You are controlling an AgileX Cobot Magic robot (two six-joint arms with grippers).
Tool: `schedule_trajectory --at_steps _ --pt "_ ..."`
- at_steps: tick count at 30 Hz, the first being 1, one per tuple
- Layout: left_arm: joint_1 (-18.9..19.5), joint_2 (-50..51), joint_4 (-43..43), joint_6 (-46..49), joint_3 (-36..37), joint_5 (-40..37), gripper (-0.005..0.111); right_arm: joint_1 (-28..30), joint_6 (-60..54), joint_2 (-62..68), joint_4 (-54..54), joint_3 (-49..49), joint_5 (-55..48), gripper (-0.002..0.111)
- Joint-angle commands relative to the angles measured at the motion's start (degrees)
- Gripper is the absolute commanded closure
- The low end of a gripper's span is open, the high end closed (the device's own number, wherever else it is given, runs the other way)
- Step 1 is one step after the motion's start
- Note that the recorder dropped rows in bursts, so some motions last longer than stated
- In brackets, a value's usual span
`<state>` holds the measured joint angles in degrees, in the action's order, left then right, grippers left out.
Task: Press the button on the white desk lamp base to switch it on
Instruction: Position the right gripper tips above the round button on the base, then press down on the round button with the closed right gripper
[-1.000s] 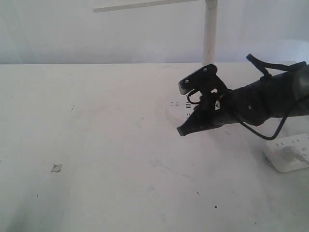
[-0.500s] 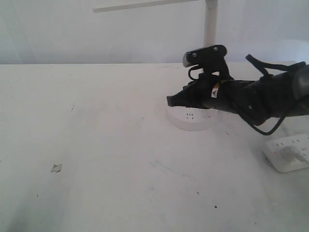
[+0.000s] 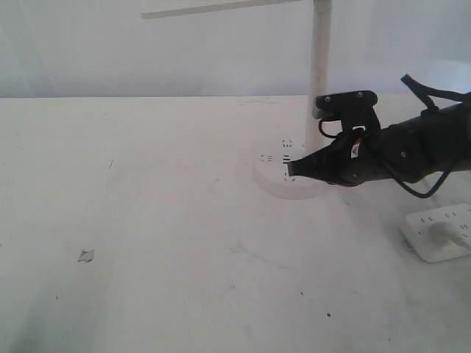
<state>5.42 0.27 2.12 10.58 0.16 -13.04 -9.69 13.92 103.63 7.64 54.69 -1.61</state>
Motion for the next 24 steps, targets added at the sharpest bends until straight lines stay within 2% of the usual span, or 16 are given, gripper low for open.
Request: schedule_trajectory --at_steps 1,9,24 --pt "0.1 -0.3 0.4 0.0 -0.2 0.2 0.106 0.0 -0.7 -0.1 -0.1 0.2 -2.8 0.108" --pt "0.1 -0.3 0.4 0.0 -0.2 0.2 0.106 -1.4 -1.9 0.2 -0.1 0.2 3.1 0.108" --pt "0.1 -0.3 0.4 0.0 -0.2 0.2 0.106 -1.4 -1.8 5.1 -0.1 1.5 5.5 0.108"
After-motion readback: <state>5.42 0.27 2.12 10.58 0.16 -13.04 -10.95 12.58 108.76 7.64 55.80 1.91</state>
